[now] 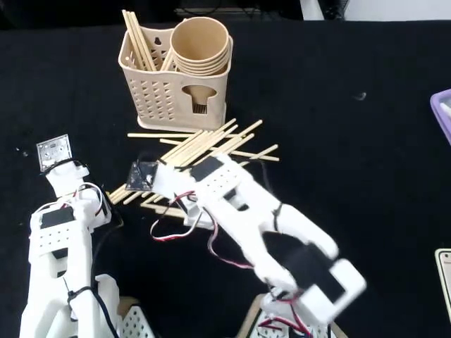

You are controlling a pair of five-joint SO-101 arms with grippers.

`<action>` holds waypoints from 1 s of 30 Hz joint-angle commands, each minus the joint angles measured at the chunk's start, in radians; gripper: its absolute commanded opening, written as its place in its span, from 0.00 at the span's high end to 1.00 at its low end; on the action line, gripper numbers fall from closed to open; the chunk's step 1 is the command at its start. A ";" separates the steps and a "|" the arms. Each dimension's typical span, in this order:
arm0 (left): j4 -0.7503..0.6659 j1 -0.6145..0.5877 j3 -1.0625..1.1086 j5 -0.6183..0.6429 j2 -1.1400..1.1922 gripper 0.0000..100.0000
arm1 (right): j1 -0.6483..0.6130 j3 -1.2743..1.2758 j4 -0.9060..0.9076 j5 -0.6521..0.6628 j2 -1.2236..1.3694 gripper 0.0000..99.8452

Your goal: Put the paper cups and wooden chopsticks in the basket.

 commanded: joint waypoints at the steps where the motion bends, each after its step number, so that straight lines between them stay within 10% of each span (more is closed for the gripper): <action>1: -0.012 -0.008 -0.012 0.005 -0.025 0.83 | 0.017 -0.025 0.032 -0.009 -0.173 0.99; 9: -0.012 -0.004 -0.012 0.006 -0.025 0.83 | 0.121 -0.185 -0.026 -0.186 -0.443 0.99; 17: -0.012 -0.002 -0.008 0.006 -0.025 0.83 | 0.124 -0.435 -0.552 -0.551 -0.381 0.99; 30: -0.012 -0.005 -0.007 0.003 -0.025 0.83 | 0.130 -0.964 -0.904 -0.585 0.159 0.99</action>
